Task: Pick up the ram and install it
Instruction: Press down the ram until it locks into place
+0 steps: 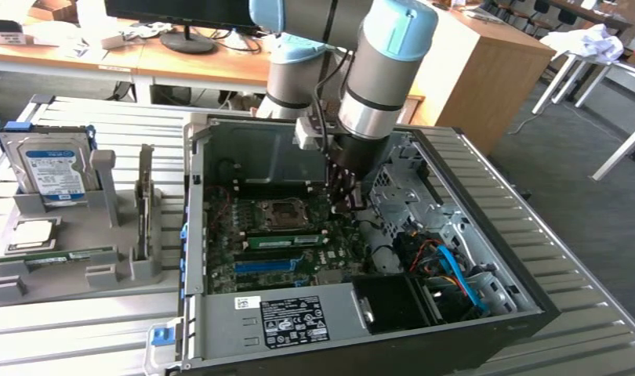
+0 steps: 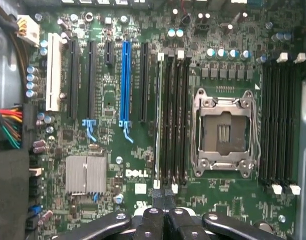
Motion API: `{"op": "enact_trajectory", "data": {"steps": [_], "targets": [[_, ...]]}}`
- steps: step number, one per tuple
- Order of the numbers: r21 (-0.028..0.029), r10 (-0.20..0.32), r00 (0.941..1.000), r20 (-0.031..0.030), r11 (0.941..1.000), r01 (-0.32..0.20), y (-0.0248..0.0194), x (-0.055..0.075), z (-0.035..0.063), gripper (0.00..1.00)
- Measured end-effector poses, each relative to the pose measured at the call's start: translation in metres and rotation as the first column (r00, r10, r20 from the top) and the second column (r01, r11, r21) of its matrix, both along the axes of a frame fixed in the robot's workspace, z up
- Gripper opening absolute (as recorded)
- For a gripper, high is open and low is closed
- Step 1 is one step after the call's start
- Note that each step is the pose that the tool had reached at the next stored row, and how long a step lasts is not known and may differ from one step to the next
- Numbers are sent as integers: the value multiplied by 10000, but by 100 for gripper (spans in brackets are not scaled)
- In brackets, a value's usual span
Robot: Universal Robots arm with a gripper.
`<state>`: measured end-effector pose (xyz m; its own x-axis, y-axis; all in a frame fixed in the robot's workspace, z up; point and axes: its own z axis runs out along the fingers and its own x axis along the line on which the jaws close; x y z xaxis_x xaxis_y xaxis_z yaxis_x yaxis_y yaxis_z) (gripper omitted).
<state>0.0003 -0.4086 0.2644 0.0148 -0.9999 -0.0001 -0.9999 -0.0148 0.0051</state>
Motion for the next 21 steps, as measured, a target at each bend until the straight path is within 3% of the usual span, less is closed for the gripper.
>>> {"op": "enact_trajectory", "data": {"steps": [8, 21], "targets": [[55, 0, 10000, -10, 10000, 0, 0, 110, 12, 10], [69, -1, 10000, -15, 10000, 1, 1, 224, 146, 10]]}}
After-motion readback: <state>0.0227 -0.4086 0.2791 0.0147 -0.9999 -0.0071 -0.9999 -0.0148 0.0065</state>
